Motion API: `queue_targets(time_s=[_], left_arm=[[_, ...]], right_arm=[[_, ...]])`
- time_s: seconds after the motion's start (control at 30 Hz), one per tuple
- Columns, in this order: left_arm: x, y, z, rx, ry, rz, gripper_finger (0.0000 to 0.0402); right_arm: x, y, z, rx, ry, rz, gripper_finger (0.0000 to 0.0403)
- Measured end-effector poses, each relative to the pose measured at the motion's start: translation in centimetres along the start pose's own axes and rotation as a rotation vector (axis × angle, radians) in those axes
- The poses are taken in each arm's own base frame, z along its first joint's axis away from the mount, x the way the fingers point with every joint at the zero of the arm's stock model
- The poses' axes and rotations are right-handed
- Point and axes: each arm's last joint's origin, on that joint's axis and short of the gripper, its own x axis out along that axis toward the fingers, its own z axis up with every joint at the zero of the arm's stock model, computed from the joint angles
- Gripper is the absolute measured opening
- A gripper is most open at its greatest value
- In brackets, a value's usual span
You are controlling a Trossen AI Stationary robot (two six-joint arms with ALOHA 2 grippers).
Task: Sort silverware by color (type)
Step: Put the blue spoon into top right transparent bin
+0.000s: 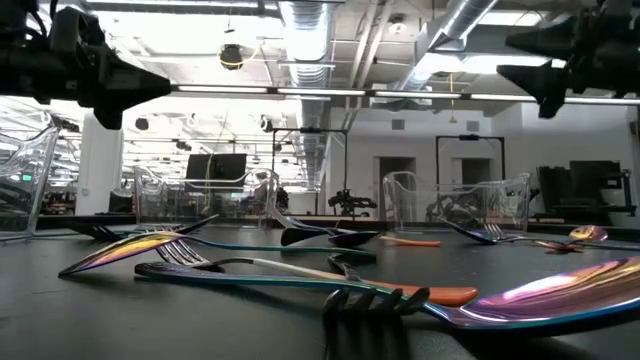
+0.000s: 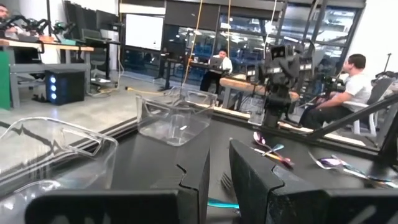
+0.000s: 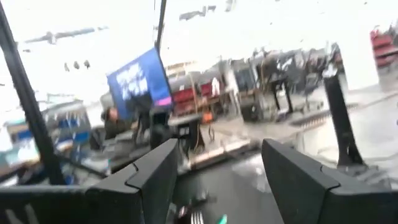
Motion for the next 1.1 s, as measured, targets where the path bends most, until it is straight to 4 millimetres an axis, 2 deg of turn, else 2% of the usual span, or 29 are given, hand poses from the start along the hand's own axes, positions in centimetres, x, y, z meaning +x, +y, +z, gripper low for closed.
queue_targets(time_s=[0.13,0.3,0.57,0.77,0.87,1.1], left_arm=[[0.1,-0.1,-0.2,0.013,0.024,0.004,0.0052],[0.2,0.0,-0.4,0.048,0.035,0.039,0.0052],[0.2,0.3,-0.3,0.171,0.029,0.13,0.0052],[0.2,0.5,0.0,0.193,0.004,0.227,0.0052],[0.2,0.5,0.1,0.185,-0.009,0.237,0.0052],[0.1,0.6,1.3,0.197,-0.104,0.258,0.0052]], right_arm=[[0.0,0.3,1.4,0.043,-0.109,0.023,0.0255],[-0.1,0.3,1.8,0.037,-0.146,0.023,0.0255],[0.0,0.1,-0.5,0.083,0.062,0.027,0.0255],[0.0,0.0,0.2,0.126,-0.012,-0.012,0.0255],[0.0,0.0,0.0,0.138,0.003,-0.024,0.0255],[0.5,-0.1,-2.7,0.244,0.244,-0.094,0.0255]])
